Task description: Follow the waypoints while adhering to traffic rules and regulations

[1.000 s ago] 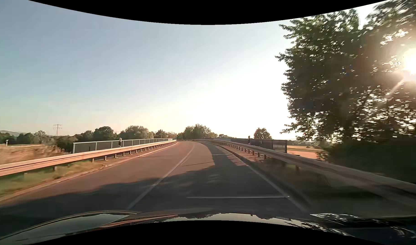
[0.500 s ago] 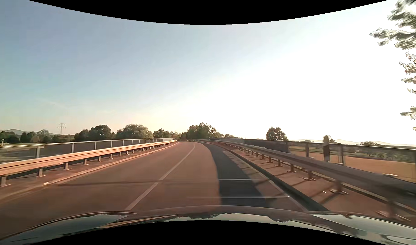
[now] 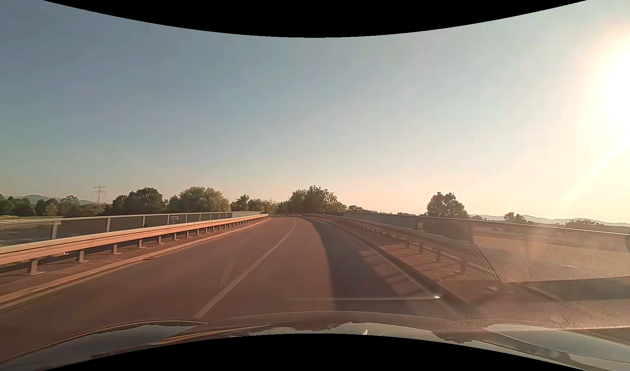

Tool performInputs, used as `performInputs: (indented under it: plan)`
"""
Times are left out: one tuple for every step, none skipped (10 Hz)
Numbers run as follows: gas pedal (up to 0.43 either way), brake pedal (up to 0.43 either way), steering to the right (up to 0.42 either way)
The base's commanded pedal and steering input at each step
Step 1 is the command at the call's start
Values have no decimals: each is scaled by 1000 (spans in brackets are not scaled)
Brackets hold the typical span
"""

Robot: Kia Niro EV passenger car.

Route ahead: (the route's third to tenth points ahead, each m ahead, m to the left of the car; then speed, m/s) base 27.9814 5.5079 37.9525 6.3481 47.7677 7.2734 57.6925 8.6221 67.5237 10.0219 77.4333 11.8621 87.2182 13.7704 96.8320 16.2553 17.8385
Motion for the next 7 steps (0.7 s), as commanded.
performInputs:
  plan:
    - [138,0,-14]
    - [138,0,-14]
    - [138,0,-14]
    - [138,0,-14]
    - [138,0,-14]
    - [138,0,-14]
    - [138,0,-14]
